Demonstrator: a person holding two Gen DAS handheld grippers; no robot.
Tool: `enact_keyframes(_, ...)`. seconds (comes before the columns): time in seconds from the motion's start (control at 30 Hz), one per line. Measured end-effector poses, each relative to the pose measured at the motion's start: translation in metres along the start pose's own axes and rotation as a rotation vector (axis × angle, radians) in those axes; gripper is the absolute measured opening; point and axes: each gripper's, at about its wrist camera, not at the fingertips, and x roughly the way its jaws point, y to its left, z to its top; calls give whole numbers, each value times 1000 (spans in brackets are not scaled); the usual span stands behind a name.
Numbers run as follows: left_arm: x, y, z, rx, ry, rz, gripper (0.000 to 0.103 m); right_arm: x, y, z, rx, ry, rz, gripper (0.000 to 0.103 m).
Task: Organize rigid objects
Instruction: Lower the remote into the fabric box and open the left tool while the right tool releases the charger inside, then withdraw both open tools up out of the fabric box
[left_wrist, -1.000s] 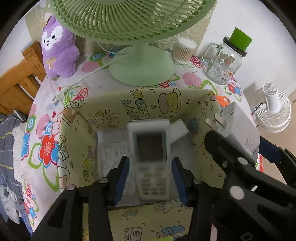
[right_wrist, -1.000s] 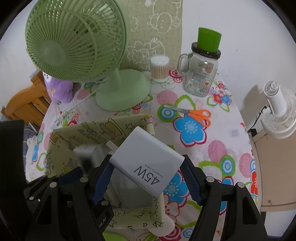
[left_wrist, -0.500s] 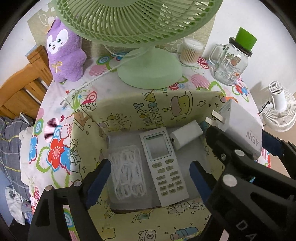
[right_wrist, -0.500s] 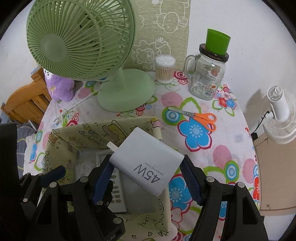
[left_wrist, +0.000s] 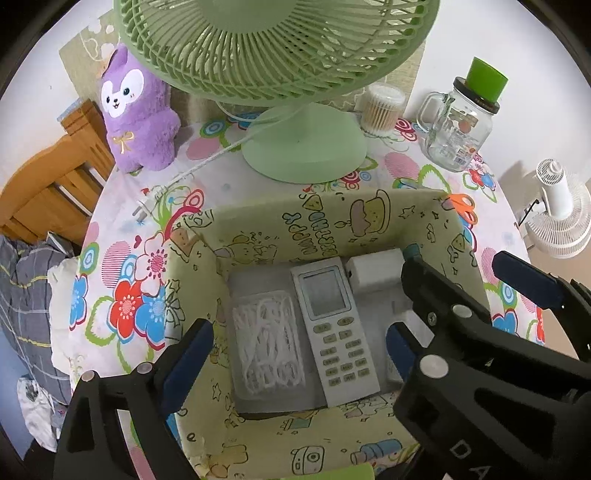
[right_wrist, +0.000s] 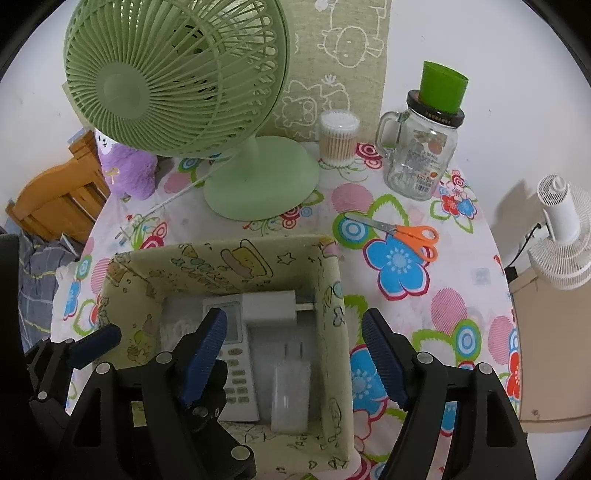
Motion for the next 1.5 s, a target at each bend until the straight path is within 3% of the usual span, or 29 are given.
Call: enact_keyframes(1.5,-109,-4,-65,75,-152,-34,99,-116,0,-61,59,-151,-90,81)
